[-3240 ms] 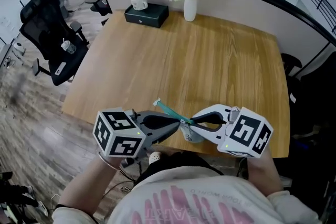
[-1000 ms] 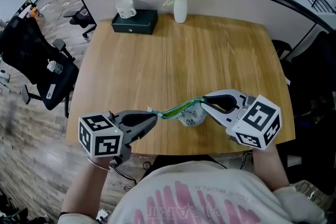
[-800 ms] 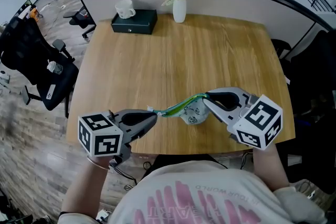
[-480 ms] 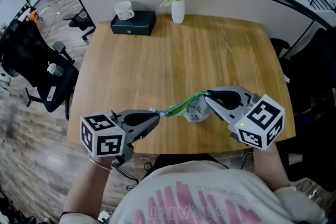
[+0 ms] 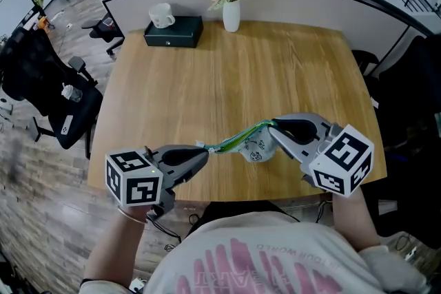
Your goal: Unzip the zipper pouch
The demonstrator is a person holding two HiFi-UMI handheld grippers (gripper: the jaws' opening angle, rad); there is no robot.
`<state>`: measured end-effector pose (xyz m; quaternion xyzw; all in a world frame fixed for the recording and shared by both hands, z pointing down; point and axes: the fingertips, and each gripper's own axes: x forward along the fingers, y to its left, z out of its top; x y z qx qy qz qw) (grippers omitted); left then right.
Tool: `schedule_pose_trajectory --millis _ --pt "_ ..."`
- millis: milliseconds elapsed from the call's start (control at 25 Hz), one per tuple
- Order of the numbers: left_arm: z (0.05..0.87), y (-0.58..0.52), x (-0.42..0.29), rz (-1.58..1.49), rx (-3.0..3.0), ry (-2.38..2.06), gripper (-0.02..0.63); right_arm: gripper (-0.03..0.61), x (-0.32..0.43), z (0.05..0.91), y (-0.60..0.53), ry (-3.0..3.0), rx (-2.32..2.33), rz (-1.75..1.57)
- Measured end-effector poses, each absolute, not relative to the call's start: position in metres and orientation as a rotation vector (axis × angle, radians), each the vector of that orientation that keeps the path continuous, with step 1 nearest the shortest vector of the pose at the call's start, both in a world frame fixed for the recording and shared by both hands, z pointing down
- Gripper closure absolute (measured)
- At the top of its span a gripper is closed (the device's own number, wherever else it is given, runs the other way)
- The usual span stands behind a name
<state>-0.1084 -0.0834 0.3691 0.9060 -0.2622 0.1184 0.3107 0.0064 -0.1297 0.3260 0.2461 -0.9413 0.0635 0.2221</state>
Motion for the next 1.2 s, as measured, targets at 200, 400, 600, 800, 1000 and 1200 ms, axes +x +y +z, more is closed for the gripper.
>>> schedule_pose_trajectory --millis 200,400,600,800,1000,1200 --pt "0.371 -0.083 -0.108 0.312 2.394 -0.692 0.607 0.547 0.008 0.329 -0.129 -2.589 0.686 0.156" --pt "0.375 -0.083 -0.11 0.333 2.396 -0.705 0.606 0.548 0.011 0.332 -0.129 -2.575 0.707 0.168" --pt "0.372 -0.081 -0.115 0.286 2.368 -0.708 0.607 0.548 0.02 0.326 -0.131 -2.566 0.757 0.188" --pt "0.376 -0.084 -0.12 0.274 2.365 -0.717 0.607 0.548 0.017 0.328 -0.132 -2.568 0.766 0.194" --pt "0.379 -0.089 -0.129 0.268 2.368 -0.75 0.606 0.548 0.011 0.33 -0.133 -2.564 0.771 0.213" --pt "0.383 -0.096 -0.14 0.257 2.374 -0.81 0.603 0.548 0.004 0.331 -0.135 -2.559 0.783 0.218"
